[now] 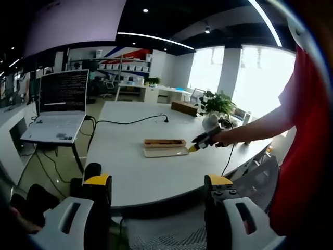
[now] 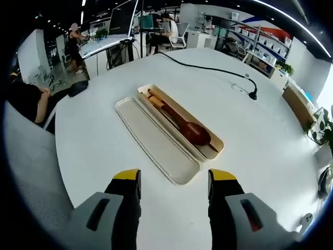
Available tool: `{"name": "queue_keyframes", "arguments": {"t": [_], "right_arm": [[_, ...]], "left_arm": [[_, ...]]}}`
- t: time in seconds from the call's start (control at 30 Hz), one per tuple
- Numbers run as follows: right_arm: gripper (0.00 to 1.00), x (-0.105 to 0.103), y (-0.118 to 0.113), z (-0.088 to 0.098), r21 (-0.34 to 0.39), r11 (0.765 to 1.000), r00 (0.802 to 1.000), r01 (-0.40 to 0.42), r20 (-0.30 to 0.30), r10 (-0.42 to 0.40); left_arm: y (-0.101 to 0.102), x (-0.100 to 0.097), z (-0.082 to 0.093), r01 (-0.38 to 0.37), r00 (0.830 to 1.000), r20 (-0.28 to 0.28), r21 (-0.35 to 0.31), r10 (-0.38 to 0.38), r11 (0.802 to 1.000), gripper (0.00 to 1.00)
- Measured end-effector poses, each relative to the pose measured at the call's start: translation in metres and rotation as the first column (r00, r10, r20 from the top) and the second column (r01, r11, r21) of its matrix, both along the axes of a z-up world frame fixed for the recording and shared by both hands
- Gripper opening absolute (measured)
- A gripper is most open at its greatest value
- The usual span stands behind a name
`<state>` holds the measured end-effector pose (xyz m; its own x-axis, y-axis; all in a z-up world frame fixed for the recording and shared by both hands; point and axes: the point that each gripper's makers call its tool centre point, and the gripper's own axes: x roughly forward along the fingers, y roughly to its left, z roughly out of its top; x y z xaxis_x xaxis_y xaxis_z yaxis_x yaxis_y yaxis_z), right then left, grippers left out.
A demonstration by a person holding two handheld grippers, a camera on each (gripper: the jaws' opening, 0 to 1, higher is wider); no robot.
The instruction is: Arrange the utensils inside the cutlery case until each visible utensil rests in its matching compartment.
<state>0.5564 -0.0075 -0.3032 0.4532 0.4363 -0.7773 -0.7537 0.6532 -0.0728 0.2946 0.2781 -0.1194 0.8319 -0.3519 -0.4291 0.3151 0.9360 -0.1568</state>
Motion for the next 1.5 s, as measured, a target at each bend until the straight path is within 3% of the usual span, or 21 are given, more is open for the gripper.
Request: {"name": "queue_keyframes", "arguments": {"t": [0.13, 0.3, 0.4, 0.47, 0.57, 0.63, 0.7, 0.77, 0.83, 0.9, 0.93, 0.97, 1.03, 1.13, 1.27, 1.4, 1.5], "right_arm": [[0.54, 0.001, 0.001, -0.001, 0.018, 1.0, 1.0, 0.001, -0.003, -0.001], [0.54, 0.003, 0.001, -0.004, 0.03, 0.999, 1.0, -0.021, 0.01, 0.021], [0.54, 0.005, 0.0, -0.006, 0.045, 0.999, 1.0, -0.024, 0.008, 0.023], [0.54, 0.004, -0.001, -0.009, 0.06, 0.998, 1.0, -0.022, 0.003, 0.022], [0.54, 0.004, -0.001, -0.011, 0.069, 0.997, 1.0, -0.029, 0.011, 0.028], [0.55, 0.006, 0.002, -0.008, 0.076, 0.996, 0.999, -0.037, 0.031, 0.035], [0.56, 0.005, 0.007, -0.005, 0.089, 0.995, 0.998, -0.047, 0.046, 0.043], [0.58, 0.003, 0.009, 0.0, 0.113, 0.993, 0.999, -0.031, 0.047, 0.026], [0.59, 0.003, 0.013, 0.006, 0.157, 0.988, 0.999, -0.007, 0.05, -0.001], [0.59, 0.003, 0.011, 0.007, 0.152, 0.988, 0.998, 0.012, 0.053, -0.02], [0.58, 0.003, 0.008, 0.007, 0.146, 0.989, 0.998, 0.028, 0.044, -0.035], [0.58, -0.002, 0.004, 0.007, 0.134, 0.989, 0.997, 0.068, 0.022, -0.071], [0.59, -0.007, 0.002, 0.011, 0.136, 0.987, 0.996, 0.079, 0.032, -0.085], [0.61, -0.015, -0.002, 0.011, 0.116, 0.989, 0.995, 0.094, 0.023, -0.097], [0.62, -0.013, -0.006, 0.02, 0.105, 0.988, 0.992, 0.11, 0.053, -0.116], [0.63, -0.019, -0.006, 0.023, 0.078, 0.992, 0.993, 0.099, 0.057, -0.104], [0.61, -0.018, -0.01, 0.02, 0.046, 0.997, 0.995, 0.069, 0.075, -0.072]], "left_arm": [[-0.001, 0.004, 0.003, 0.038, 0.999, -0.011, 0.021, -0.038, 0.999, 0.76], [0.004, 0.018, 0.023, 0.099, 0.995, -0.002, 0.049, -0.099, 0.994, 0.81], [0.007, 0.028, 0.026, 0.114, 0.993, 0.001, 0.053, -0.114, 0.992, 0.82], [0.007, 0.036, 0.028, 0.125, 0.991, 0.041, 0.061, -0.128, 0.99, 0.8], [0.005, 0.046, 0.02, 0.135, 0.991, -0.004, 0.072, -0.136, 0.988, 0.78], [0.005, 0.058, 0.014, 0.168, 0.986, -0.012, 0.137, -0.168, 0.976, 0.72], [0.002, 0.077, 0.009, 0.177, 0.984, 0.008, 0.153, -0.18, 0.972, 0.77], [0.0, 0.095, -0.001, 0.188, 0.982, -0.032, 0.148, -0.185, 0.971, 0.84], [-0.009, 0.108, -0.008, 0.246, 0.969, -0.032, 0.166, -0.244, 0.955, 0.86], [-0.018, 0.119, -0.02, 0.309, 0.951, -0.07, 0.182, -0.301, 0.934, 0.85], [-0.026, 0.129, -0.025, 0.351, 0.936, -0.057, 0.182, -0.346, 0.919, 0.85], [-0.031, 0.135, -0.03, 0.373, 0.928, -0.065, 0.17, -0.368, 0.912, 0.85], [-0.042, 0.149, -0.041, 0.416, 0.909, -0.066, 0.142, -0.411, 0.898, 0.84], [-0.054, 0.171, -0.056, 0.439, 0.899, -0.057, 0.117, -0.435, 0.891, 0.83], [-0.064, 0.193, -0.077, 0.482, 0.876, -0.061, 0.161, -0.479, 0.861, 0.85], [-0.068, 0.205, -0.085, 0.472, 0.882, -0.084, 0.11, -0.465, 0.875, 0.84], [-0.071, 0.213, -0.089, 0.49, 0.872, -0.079, 0.134, -0.484, 0.861, 0.85]]}}
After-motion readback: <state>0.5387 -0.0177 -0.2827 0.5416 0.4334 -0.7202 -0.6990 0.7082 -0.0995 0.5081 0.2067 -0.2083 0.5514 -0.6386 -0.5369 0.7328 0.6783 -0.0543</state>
